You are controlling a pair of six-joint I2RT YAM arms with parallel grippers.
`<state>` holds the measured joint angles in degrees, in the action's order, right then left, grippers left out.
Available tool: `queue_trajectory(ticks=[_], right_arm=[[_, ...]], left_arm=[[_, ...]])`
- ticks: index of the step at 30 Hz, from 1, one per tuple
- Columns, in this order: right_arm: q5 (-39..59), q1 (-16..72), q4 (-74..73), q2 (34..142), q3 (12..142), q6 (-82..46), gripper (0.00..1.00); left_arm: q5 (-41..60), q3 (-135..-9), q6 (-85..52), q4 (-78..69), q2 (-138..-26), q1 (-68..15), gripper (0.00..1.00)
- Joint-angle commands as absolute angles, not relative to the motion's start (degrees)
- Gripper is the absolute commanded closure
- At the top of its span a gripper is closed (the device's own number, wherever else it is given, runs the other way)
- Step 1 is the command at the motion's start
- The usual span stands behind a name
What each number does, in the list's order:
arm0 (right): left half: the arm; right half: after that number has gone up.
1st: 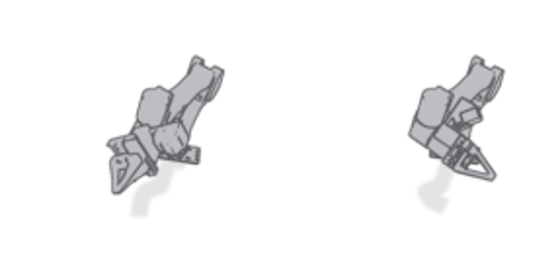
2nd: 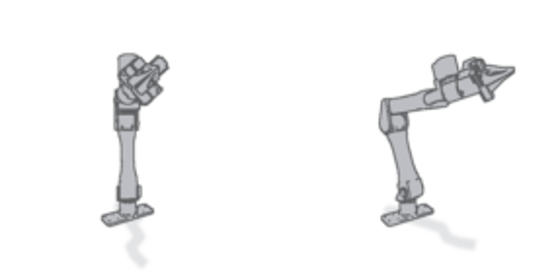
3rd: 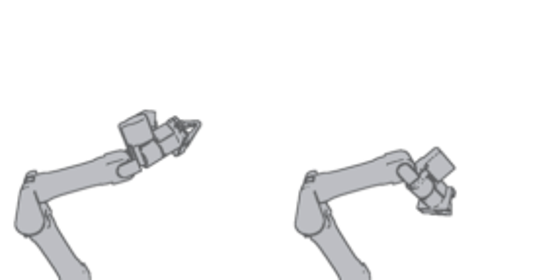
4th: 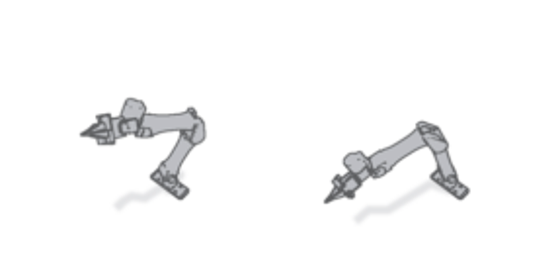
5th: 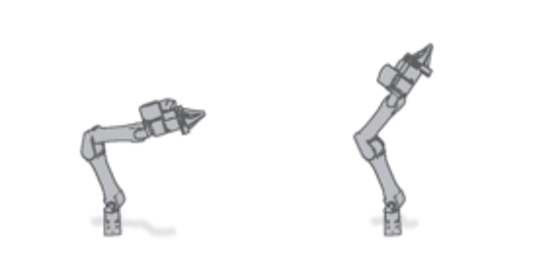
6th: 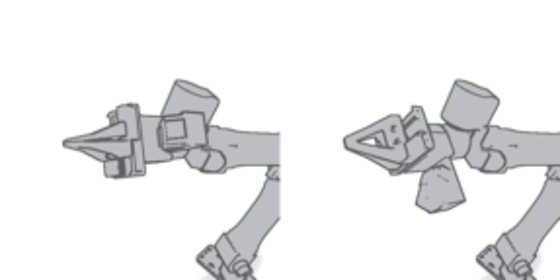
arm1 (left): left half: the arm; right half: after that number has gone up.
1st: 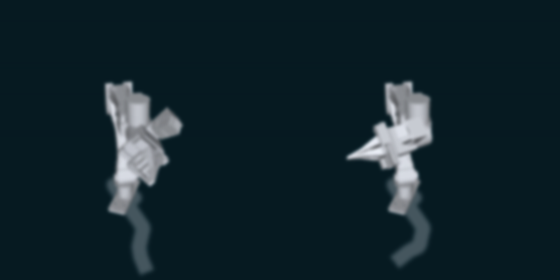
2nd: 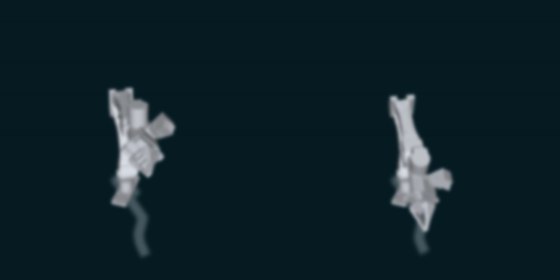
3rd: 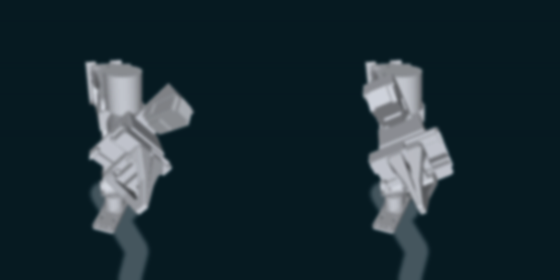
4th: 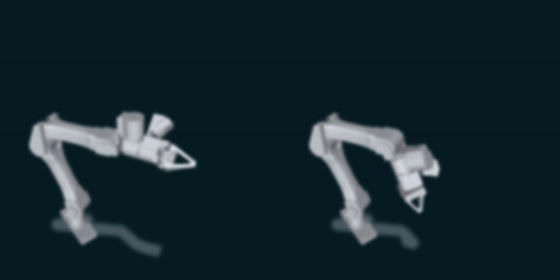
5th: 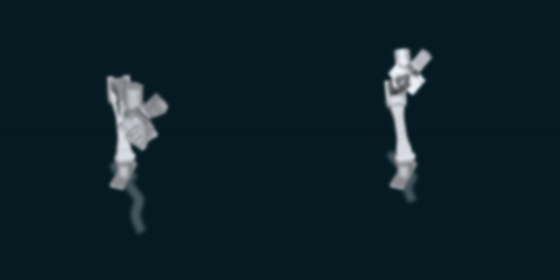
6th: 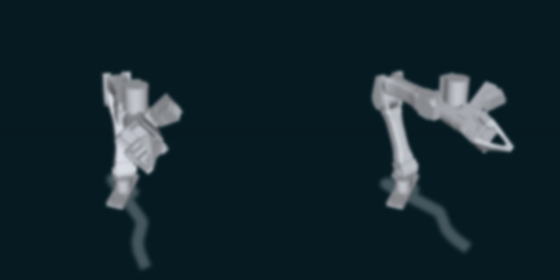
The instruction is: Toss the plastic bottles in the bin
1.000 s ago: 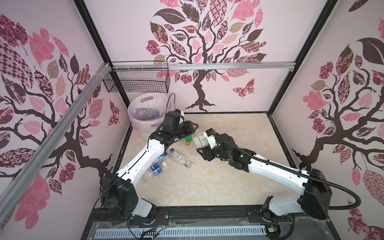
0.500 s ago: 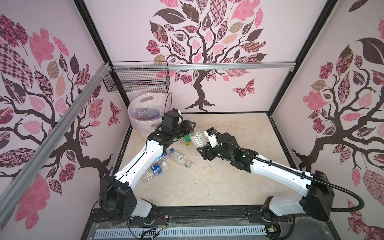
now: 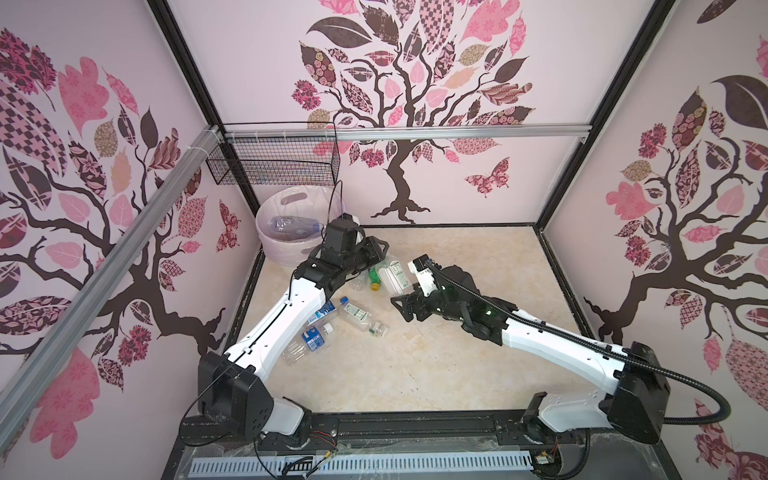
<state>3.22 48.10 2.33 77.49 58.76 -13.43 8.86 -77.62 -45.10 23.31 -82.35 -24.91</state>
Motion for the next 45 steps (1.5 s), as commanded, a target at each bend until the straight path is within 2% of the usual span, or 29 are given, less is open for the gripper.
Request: queue_trajectory(ticks=[1, 3, 18, 25, 36, 42, 43, 45], right_arm=[[2.7, 48.1, 3.0, 74.9, 61.5, -12.2, 0.04], [2.2, 48.1, 3.2, 74.6, 61.8, -11.9, 0.01], [0.5, 48.0, 3.8, 74.7, 63.6, -11.6, 0.01], [0.4, 48.1, 5.0, 79.1, 72.9, -11.0, 0.01], [4.0, 48.1, 4.7, 87.4, 90.1, -12.2, 0.0], [4.8, 48.1, 5.0, 89.7, 92.6, -12.4, 0.0], [5.0, 48.1, 4.7, 89.7, 92.0, -12.6, 0.01], [5.1, 48.1, 4.4, 89.8, 90.8, -13.2, 0.01]], left_arm=[[7.8, -81.0, -44.0, 24.0, -82.7, -24.1, 0.85], [7.8, -81.6, -43.9, 24.3, -82.7, -23.6, 0.85], [10.7, -89.2, -43.8, 27.1, -83.1, -16.2, 0.85], [9.2, -96.2, -42.3, 29.1, -81.4, -11.6, 0.85], [9.6, -104.7, -44.8, 27.2, -77.5, 3.5, 0.85], [11.8, -104.9, -47.0, 25.3, -82.1, 9.2, 0.85], [10.9, -103.7, -46.9, 24.7, -83.7, 9.5, 0.81], [14.5, -103.3, -49.2, 25.7, -89.1, 11.4, 0.62]])
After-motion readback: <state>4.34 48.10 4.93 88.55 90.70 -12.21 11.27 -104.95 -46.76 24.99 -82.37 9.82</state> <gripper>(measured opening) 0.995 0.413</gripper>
